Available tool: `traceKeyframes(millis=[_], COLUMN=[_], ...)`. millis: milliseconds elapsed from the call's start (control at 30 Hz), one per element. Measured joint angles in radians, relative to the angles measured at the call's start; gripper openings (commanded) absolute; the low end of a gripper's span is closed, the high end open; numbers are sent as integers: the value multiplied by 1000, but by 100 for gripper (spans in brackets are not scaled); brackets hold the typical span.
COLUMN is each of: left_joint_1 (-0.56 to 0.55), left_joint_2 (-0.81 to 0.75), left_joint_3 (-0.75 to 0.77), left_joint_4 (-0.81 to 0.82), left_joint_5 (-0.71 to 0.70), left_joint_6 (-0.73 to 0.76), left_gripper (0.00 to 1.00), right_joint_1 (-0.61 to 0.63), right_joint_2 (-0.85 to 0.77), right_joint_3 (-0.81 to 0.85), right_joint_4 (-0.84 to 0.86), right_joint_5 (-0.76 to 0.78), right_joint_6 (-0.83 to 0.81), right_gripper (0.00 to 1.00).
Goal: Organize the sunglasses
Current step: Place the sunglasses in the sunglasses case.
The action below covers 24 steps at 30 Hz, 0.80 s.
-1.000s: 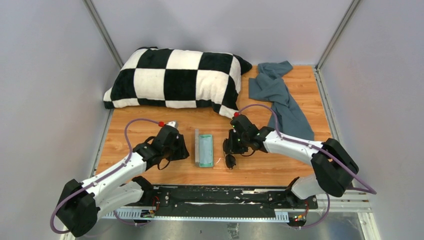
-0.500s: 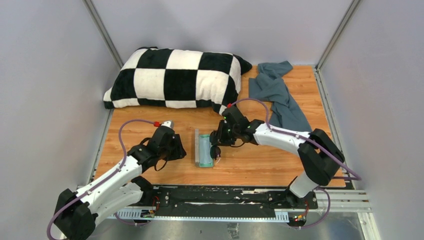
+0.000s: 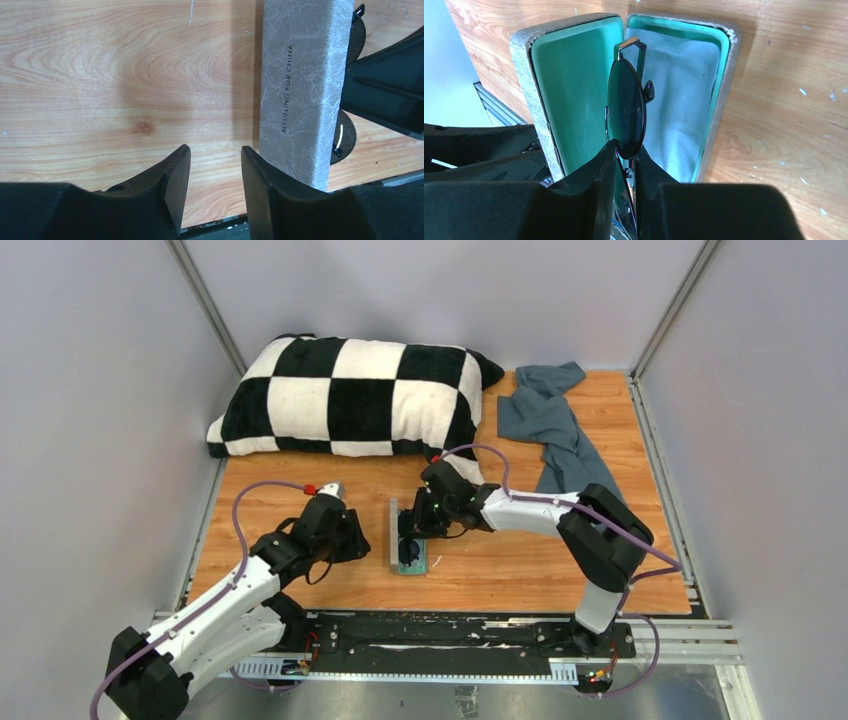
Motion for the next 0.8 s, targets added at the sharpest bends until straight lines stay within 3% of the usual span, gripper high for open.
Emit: traceKeyframes(millis=[800], left_joint_1=[0], left_joint_2=[-3], left_joint_3=[-16], left_joint_4=[-11], left_joint_5=[1], left_joint_6=[0], left_gripper=[48], right_joint_1=[11], right_joint_2=[39], right_joint_3=[-21], right_joint_4=[80], right_joint_5=[52], right_joint_6=[10], right_gripper=[19])
